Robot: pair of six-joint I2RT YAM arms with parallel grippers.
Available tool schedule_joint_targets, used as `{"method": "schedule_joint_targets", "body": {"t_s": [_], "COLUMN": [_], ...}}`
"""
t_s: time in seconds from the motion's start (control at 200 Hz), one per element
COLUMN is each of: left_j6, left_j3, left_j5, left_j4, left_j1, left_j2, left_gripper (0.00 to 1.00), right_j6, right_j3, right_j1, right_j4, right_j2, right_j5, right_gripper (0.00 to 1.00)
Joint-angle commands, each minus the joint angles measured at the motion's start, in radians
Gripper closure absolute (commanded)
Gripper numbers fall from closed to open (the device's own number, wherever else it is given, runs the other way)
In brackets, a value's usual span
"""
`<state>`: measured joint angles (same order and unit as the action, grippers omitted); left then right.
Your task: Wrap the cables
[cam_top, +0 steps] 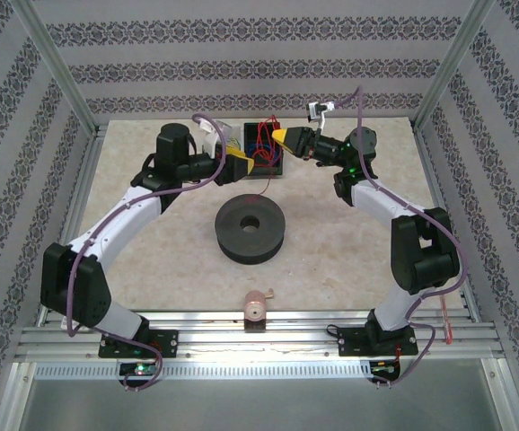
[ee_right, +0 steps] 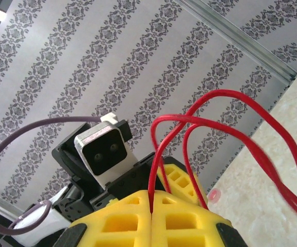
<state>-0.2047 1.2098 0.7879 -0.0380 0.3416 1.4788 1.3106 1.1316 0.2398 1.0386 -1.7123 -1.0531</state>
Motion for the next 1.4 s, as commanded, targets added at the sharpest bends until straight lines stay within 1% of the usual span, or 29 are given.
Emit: {"method": "schedule_joint_targets", "body": {"t_s": [0.0, 0.065, 0.235, 0.665, 0.714, 0.749, 0.919, 0.974, 1.074, 1.149, 1.289, 1.304, 1.329, 1.354, 1.394], "left_j6": [0.048, 0.054, 0.035, -0.018, -0.018, -0.018, -0.009, -0.005, -0.001, 0.005, 0.027, 0.03, 0.033, 0.036, 0.04], "left_j3": [-0.015, -0.004, 0.041, 0.052, 0.056, 0.059, 0.057, 0.053, 0.045, 0.038, 0.026, 0.025, 0.024, 0.024, 0.022], "left_j5": [-0.032, -0.035, -0.003, 0.04, 0.04, 0.042, 0.039, 0.039, 0.034, 0.032, 0.016, 0.014, 0.013, 0.01, 0.008], "left_j4": [-0.004, -0.003, -0.034, -0.12, -0.119, -0.119, -0.106, -0.102, -0.097, -0.09, -0.064, -0.062, -0.058, -0.057, -0.053], "left_j1": [0.013, 0.013, 0.013, 0.014, 0.016, 0.016, 0.016, 0.016, 0.016, 0.016, 0.016, 0.016, 0.015, 0.015, 0.015], "left_j2": [-0.035, -0.02, 0.034, 0.075, 0.078, 0.08, 0.077, 0.073, 0.062, 0.051, 0.025, 0.021, 0.017, 0.013, 0.007], "left_gripper": [0.46, 0.43, 0.43, 0.47, 0.49, 0.53, 0.81, 0.87, 0.93, 1.0, 1.0, 1.0, 1.0, 1.0, 1.0], "right_j6": [0.009, 0.014, 0.013, 0.034, 0.036, 0.038, 0.041, 0.041, 0.041, 0.042, 0.034, 0.031, 0.026, 0.021, 0.014], "right_j3": [0.041, 0.041, 0.031, 0.052, 0.056, 0.059, 0.06, 0.061, 0.058, 0.054, 0.041, 0.039, 0.035, 0.032, 0.03], "right_j1": [0.005, 0.009, 0.013, 0.05, 0.055, 0.057, 0.058, 0.056, 0.047, 0.038, 0.014, 0.01, 0.005, -0.001, -0.011], "right_j4": [0.053, 0.057, 0.06, 0.078, 0.081, 0.084, 0.086, 0.084, 0.083, 0.081, 0.067, 0.063, 0.057, 0.05, 0.042], "right_j2": [-0.003, -0.004, 0.003, -0.04, -0.047, -0.05, -0.055, -0.053, -0.049, -0.046, -0.027, -0.024, -0.018, -0.013, -0.003], "right_j5": [0.008, 0.007, 0.014, 0.027, 0.028, 0.029, 0.033, 0.034, 0.039, 0.041, 0.036, 0.034, 0.028, 0.021, 0.007], "right_gripper": [1.0, 1.0, 1.0, 1.0, 1.0, 1.0, 1.0, 1.0, 1.0, 1.0, 1.0, 0.96, 0.85, 0.75, 0.66]}}
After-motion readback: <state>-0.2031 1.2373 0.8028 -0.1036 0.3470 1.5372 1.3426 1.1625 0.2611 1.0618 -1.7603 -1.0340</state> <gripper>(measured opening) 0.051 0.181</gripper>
